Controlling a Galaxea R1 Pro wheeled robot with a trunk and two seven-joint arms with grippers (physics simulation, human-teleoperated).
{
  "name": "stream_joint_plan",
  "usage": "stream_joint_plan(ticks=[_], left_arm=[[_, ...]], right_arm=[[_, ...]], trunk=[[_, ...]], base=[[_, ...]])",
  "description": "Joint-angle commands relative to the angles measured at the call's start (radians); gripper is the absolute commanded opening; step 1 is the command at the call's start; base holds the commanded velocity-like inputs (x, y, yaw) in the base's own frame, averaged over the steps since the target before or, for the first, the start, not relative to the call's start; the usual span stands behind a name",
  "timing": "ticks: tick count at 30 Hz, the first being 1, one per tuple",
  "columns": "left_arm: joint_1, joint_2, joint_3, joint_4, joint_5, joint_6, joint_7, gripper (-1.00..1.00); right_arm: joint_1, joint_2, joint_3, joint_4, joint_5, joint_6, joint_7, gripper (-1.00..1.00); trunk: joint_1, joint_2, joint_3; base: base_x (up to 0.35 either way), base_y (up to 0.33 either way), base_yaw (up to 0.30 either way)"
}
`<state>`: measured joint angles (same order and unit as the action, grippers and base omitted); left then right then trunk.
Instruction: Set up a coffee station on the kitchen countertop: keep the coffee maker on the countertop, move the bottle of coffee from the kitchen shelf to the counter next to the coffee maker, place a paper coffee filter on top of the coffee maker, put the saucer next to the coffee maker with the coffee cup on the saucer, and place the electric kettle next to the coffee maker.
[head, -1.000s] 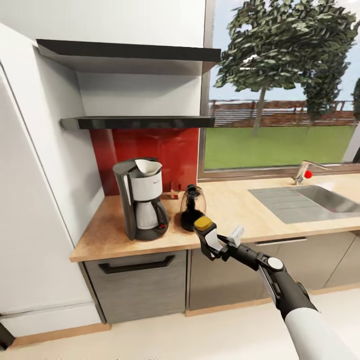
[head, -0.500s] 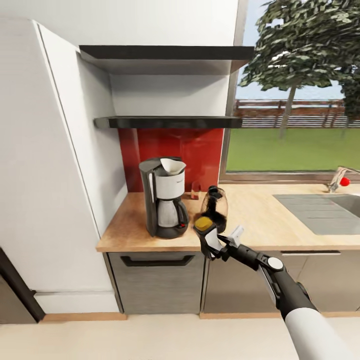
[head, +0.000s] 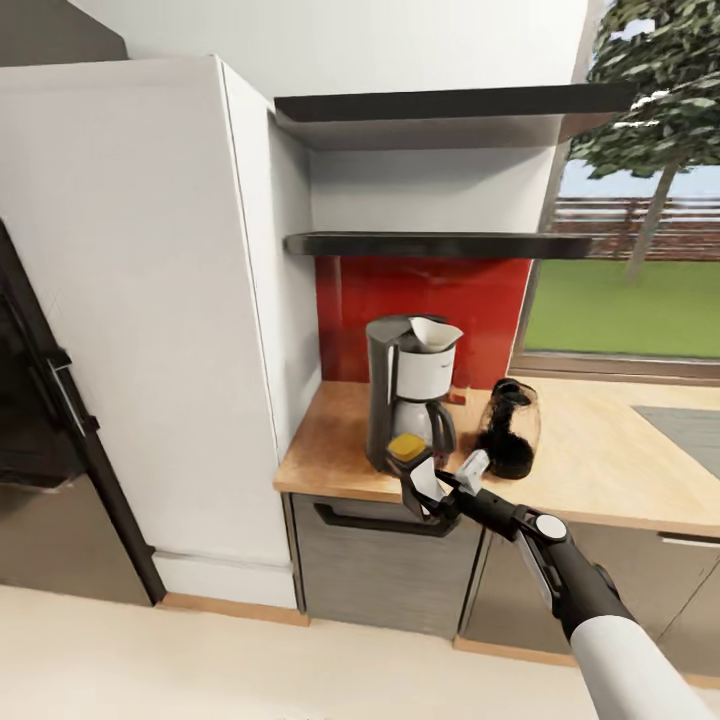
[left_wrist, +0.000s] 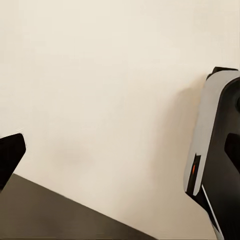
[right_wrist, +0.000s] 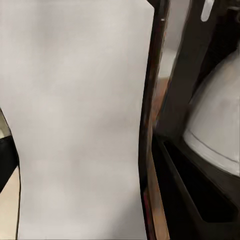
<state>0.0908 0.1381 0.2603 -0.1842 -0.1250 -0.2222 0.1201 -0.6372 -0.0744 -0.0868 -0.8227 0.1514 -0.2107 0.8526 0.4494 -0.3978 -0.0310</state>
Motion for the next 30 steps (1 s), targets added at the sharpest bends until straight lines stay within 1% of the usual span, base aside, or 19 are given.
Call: stream_joint_plan(ticks=[1, 20, 25, 30], left_arm=[[0.0, 0.0, 0.005, 0.0, -0.01, -0.002, 0.003, 1.0], [0.0, -0.002, 0.005, -0.001, -0.01, -0.002, 0.003, 1.0], [0.0, -0.002, 0.006, -0.001, -0.01, -0.002, 0.003, 1.0], [0.0, -0.003, 0.005, -0.001, -0.01, -0.002, 0.003, 1.0]], right_arm=[[-0.001, 0.001, -0.004, -0.001, 0.007, -0.004, 0.003, -1.0], [-0.001, 0.001, -0.004, 0.0, 0.007, -0.004, 0.003, -1.0], [-0.001, 0.002, -0.004, -0.002, 0.007, -0.005, 0.003, -1.0], [-0.001, 0.001, -0.005, -0.006, 0.007, -0.006, 0.003, -1.0]], trunk=[[0.001, -0.002, -0.002], [0.001, -0.002, -0.002], [0.001, -0.002, -0.002], [0.001, -0.002, -0.002]], base=[[0.0, 0.305, 0.278], [0.0, 0.305, 0.278], [0.053, 0.265, 0.096], [0.028, 0.069, 0.013]])
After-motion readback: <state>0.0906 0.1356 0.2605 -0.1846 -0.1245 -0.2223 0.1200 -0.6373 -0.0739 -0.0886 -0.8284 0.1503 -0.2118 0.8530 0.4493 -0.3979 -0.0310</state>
